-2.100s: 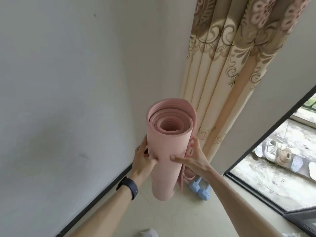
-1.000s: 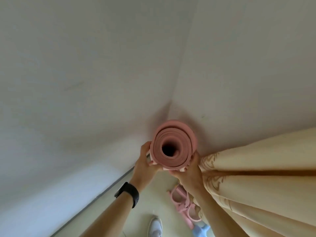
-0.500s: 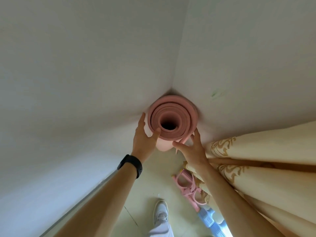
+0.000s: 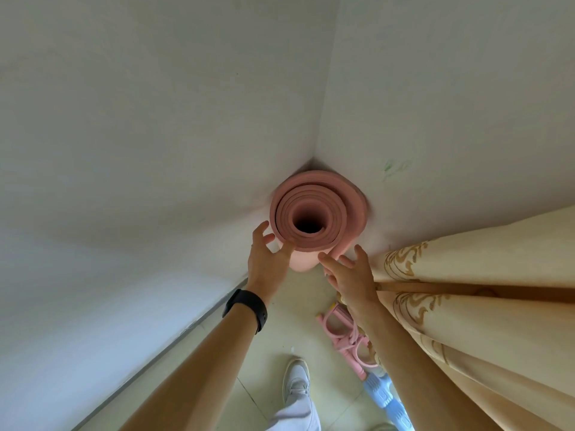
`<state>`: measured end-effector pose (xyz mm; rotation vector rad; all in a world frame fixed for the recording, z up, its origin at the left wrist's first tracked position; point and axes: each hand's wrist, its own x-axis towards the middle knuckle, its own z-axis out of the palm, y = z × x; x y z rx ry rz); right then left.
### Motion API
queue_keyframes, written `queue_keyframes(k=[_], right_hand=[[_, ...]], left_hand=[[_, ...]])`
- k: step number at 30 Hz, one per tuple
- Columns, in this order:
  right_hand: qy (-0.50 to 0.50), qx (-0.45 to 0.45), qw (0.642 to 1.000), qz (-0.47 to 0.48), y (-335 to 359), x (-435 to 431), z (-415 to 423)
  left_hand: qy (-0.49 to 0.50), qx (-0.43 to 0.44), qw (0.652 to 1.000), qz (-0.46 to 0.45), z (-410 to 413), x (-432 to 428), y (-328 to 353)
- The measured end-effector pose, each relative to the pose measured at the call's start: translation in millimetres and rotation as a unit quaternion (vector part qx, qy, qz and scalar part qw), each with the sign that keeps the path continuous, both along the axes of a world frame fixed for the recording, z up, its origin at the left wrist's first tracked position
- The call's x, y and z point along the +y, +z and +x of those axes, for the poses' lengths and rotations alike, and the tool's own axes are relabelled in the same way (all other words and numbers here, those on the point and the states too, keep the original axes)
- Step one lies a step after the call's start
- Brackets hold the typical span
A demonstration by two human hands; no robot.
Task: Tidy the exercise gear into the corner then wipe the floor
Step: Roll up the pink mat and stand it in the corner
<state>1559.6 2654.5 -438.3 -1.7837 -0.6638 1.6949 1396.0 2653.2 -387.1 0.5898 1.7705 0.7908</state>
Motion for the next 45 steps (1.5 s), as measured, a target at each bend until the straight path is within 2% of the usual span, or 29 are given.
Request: queue_keyframes(k=[3, 12, 15, 17, 20, 23, 25, 27, 29, 35, 37, 40, 43, 45], right_hand=[[0.004, 0.043, 0.999, -0.022, 1, -4, 1], [0.024, 0.0, 1.0, -0.01, 8, -20, 0], [0.046, -0.044, 0.998, -0.007, 23, -30, -1], [0.112, -0.109, 0.988, 0.012, 42, -42, -1], [0.252, -0.211, 0.943, 0.06, 89, -66, 4], [0.38, -0.296, 0.866, 0.136, 145, -84, 10], [0.438, -0.33, 0.817, 0.176, 188, -93, 15], [0.475, -0.354, 0.775, 0.218, 232, -104, 19], [0.479, -0.363, 0.755, 0.262, 270, -119, 25], [0.435, -0.343, 0.735, 0.39, 359, -183, 49], [0.429, -0.327, 0.719, 0.437, 382, -210, 60], [0.452, -0.317, 0.684, 0.477, 403, -247, 70], [0.466, -0.3, 0.673, 0.489, 423, -291, 61], [0.494, -0.293, 0.653, 0.494, 435, -321, 45]], left_hand=[[0.006, 0.001, 1.0, -0.01, 2, -3, 2], [-0.004, 0.029, 1.0, -0.012, -1, -17, 3], [-0.014, 0.045, 0.999, -0.011, 0, -23, 8], [-0.039, 0.074, 0.996, -0.019, -1, -34, 20], [-0.159, 0.164, 0.973, -0.046, -9, -61, 44], [-0.302, 0.282, 0.907, -0.077, -23, -89, 81], [-0.342, 0.323, 0.88, -0.068, -32, -106, 110], [-0.355, 0.344, 0.868, -0.055, -39, -125, 141], [-0.351, 0.364, 0.862, -0.04, -44, -148, 173], [-0.276, 0.427, 0.861, 0.017, -37, -235, 265], [-0.241, 0.45, 0.859, 0.039, -30, -273, 291], [-0.184, 0.476, 0.858, 0.065, -17, -336, 322], [-0.142, 0.503, 0.85, 0.066, -12, -404, 350], [-0.117, 0.53, 0.838, 0.059, -15, -450, 369]])
